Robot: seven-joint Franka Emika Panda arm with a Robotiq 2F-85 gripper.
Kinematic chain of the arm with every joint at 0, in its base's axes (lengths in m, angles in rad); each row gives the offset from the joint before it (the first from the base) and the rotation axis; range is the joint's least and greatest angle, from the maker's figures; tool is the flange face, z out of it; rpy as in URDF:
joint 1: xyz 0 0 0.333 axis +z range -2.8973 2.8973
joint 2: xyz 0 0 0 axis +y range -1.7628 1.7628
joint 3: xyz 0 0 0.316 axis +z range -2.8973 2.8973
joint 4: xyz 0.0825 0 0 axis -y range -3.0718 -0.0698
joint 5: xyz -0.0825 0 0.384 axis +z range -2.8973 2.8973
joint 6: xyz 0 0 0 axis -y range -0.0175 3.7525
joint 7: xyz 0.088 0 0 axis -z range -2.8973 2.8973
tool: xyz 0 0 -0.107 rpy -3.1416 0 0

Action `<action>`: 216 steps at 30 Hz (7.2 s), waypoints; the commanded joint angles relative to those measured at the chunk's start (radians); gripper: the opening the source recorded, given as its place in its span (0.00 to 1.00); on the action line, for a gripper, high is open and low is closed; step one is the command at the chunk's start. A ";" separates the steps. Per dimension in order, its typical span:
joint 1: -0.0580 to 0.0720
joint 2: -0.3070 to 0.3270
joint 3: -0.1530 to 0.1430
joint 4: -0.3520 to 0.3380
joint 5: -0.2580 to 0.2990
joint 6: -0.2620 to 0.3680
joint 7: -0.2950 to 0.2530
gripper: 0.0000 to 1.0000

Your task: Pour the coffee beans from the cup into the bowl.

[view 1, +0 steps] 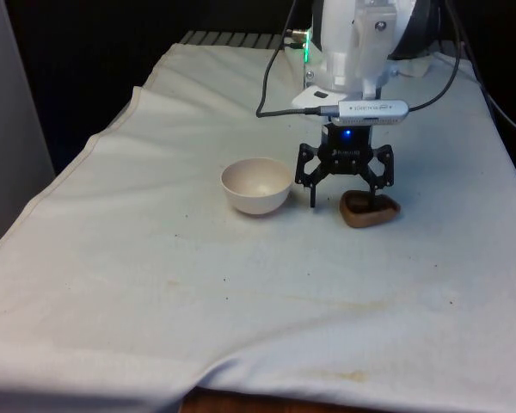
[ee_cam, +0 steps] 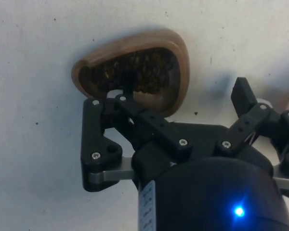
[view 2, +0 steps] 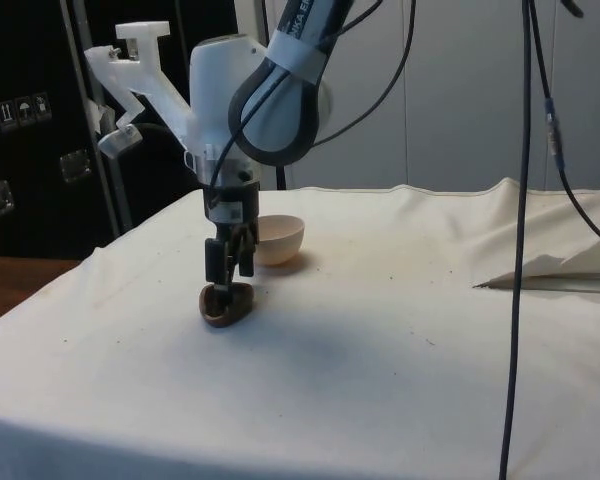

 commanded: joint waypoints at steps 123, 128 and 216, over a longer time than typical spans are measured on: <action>0.001 -0.227 -0.117 0.078 -0.110 -0.345 -0.016 0.03; -0.002 -0.226 -0.123 0.077 -0.122 -0.340 -0.021 0.03; 0.014 -0.237 -0.218 0.020 -0.925 -0.306 0.463 0.03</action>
